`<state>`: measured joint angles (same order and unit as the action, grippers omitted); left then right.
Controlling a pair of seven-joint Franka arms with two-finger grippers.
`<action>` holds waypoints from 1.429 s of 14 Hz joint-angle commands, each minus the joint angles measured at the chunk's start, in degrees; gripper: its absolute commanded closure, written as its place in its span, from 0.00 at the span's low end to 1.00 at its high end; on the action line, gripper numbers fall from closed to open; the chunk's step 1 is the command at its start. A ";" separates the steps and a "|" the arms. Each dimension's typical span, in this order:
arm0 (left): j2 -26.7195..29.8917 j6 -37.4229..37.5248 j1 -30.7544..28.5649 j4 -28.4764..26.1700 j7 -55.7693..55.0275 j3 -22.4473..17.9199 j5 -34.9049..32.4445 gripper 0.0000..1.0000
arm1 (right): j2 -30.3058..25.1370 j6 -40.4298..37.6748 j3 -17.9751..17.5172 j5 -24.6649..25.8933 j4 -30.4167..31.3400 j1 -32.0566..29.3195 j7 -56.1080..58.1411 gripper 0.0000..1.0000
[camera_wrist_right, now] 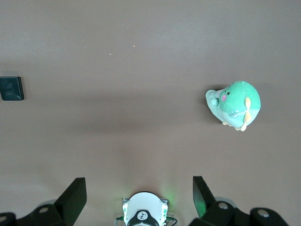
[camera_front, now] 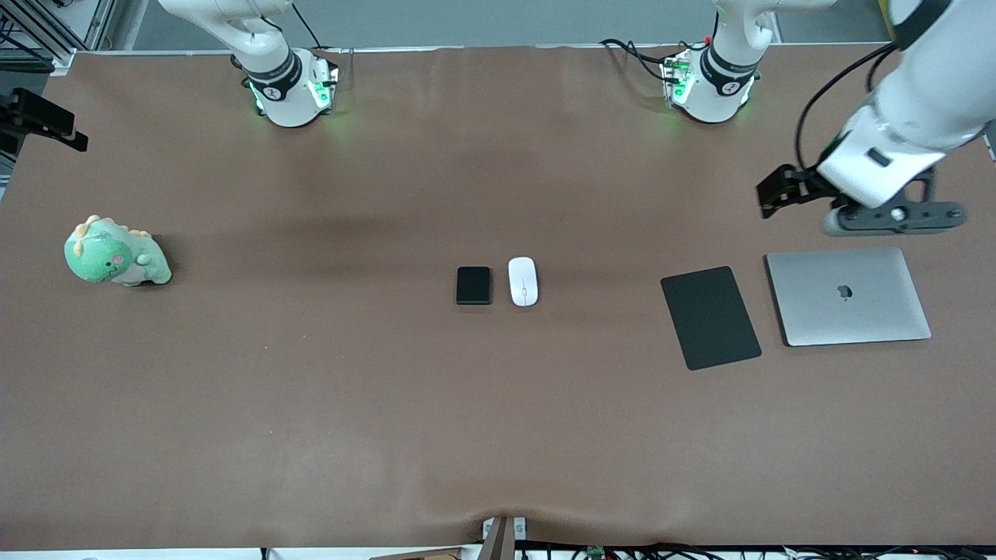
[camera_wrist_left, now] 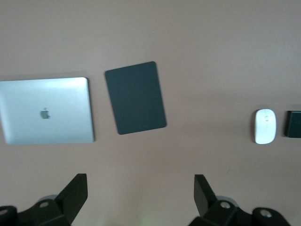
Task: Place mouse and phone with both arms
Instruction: 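Reach the left gripper toward the white mouse beside the phone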
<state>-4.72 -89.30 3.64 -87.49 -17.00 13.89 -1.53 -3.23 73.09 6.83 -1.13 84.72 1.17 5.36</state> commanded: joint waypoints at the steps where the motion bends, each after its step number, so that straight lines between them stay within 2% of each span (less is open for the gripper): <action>1: -3.35 -2.54 0.14 0.22 -3.99 4.20 -0.22 0.00 | -0.55 -0.41 -0.59 -0.81 0.10 -0.73 0.17 0.00; 2: -4.50 -4.11 0.84 -0.57 -5.57 5.43 -0.40 0.00 | -0.55 -0.41 -0.59 -0.81 0.10 -0.73 0.17 0.00; 5: -4.34 -12.54 3.39 -6.97 -10.50 5.89 -0.31 0.00 | -0.55 -0.41 -0.59 -0.81 0.10 -0.73 0.17 0.00; 7: -4.95 -16.33 5.84 -9.00 -12.78 5.89 -0.31 0.00 | -0.55 -0.41 -0.59 -0.81 0.10 -0.73 0.17 0.00; 13: -14.08 -24.41 12.70 -8.66 -22.10 5.80 -0.58 0.00 | -0.55 -0.41 -0.68 -0.81 0.10 -0.73 0.17 0.00; 20: -23.93 -33.03 17.02 -8.22 -25.80 5.71 -0.66 0.00 | -0.55 -0.41 -0.68 -0.81 0.10 -0.73 0.17 0.00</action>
<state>-26.52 -120.79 20.01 -96.60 -41.56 19.82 -1.54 -3.23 73.09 6.65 -1.14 84.72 1.17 5.36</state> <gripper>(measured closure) 0.000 0.000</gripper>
